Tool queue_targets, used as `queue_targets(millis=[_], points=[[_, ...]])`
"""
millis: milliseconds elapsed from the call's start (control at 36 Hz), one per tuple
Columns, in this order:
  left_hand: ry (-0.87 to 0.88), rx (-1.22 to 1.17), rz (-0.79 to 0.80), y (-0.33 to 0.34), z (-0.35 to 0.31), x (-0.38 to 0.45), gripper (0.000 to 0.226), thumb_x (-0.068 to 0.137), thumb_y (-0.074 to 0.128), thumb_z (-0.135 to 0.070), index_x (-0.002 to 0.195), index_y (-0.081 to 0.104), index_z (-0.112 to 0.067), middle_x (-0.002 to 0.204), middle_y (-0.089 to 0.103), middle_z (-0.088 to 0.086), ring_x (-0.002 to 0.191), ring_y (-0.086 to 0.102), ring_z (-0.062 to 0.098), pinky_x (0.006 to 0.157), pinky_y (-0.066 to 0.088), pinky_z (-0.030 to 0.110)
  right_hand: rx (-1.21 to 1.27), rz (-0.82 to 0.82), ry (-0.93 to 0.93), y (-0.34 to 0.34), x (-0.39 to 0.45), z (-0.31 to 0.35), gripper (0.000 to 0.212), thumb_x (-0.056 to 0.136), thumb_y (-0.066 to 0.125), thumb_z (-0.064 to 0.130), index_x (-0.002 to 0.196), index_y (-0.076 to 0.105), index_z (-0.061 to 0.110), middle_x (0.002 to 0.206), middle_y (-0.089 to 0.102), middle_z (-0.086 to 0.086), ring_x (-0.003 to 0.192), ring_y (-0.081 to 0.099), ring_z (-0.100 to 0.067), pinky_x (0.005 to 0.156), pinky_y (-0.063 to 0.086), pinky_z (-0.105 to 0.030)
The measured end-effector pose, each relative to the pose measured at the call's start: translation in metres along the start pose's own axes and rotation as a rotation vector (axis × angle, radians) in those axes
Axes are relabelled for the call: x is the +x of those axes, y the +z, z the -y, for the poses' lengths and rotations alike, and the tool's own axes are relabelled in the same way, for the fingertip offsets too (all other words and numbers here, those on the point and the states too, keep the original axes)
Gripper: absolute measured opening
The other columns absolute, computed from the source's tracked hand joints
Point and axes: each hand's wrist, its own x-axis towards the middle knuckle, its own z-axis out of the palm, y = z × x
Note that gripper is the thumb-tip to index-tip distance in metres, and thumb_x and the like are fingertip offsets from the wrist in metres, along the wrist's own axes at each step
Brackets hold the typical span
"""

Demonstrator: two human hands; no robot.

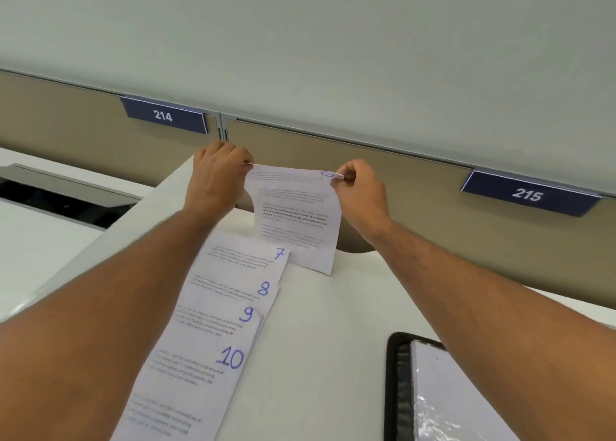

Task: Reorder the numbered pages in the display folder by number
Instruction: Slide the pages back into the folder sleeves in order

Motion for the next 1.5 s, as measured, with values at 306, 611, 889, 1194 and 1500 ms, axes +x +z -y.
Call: queue_targets(millis=[306,611,889,1194,1500], points=[[-0.27,-0.523,-0.108,-0.077,-0.108,-0.033,0.007,0.097,0.062,-0.013,0.101,0.068,-0.013,0.104,0.068,0.002,0.095,0.059,0.014,0.079,0.044,0.02,0.05,-0.072,-0.004,-0.11,-0.071,0.022,0.013,0.1,0.059,0.018,0.094,0.071,0.015,0.091,0.073,0.0,0.084,0.064,-0.02,0.073,0.051,-0.034],[-0.381,-0.849,-0.13,-0.139,-0.213,-0.095,0.012,0.103,0.057,-0.027,0.098,0.064,-0.019,0.086,0.062,-0.013,0.073,0.059,-0.008,0.061,0.049,0.013,0.165,-0.092,0.071,-0.203,-0.167,0.023,0.009,0.102,0.061,0.016,0.106,0.069,0.017,0.098,0.073,0.009,0.081,0.064,-0.001,0.057,0.047,-0.01],[-0.429,-1.005,-0.116,-0.171,-0.31,-0.153,0.01,0.102,0.059,-0.027,0.095,0.064,-0.03,0.089,0.066,-0.012,0.073,0.062,-0.003,0.06,0.052,0.016,0.297,-0.144,0.161,-0.277,-0.254,-0.004,0.012,0.104,0.058,0.025,0.113,0.065,0.021,0.106,0.074,0.005,0.093,0.072,-0.013,0.071,0.058,-0.023],[-0.71,-1.104,0.12,-0.142,-0.41,-0.249,0.015,0.099,0.059,-0.03,0.099,0.071,-0.021,0.094,0.071,-0.009,0.078,0.064,-0.001,0.063,0.051,0.017,0.321,-0.061,0.428,-0.348,-0.369,-0.087,0.017,0.099,0.066,0.014,0.115,0.064,0.017,0.11,0.075,0.003,0.093,0.075,-0.014,0.075,0.062,-0.029],[-0.705,-1.048,0.51,-0.106,-0.49,-0.36,0.016,0.101,0.054,-0.021,0.099,0.07,-0.021,0.096,0.071,-0.006,0.088,0.069,0.014,0.075,0.058,0.031,0.238,-0.16,0.671,-0.413,-0.461,-0.182,0.01,0.101,0.062,0.018,0.11,0.064,0.019,0.104,0.076,0.0,0.085,0.076,-0.017,0.075,0.064,-0.037]])
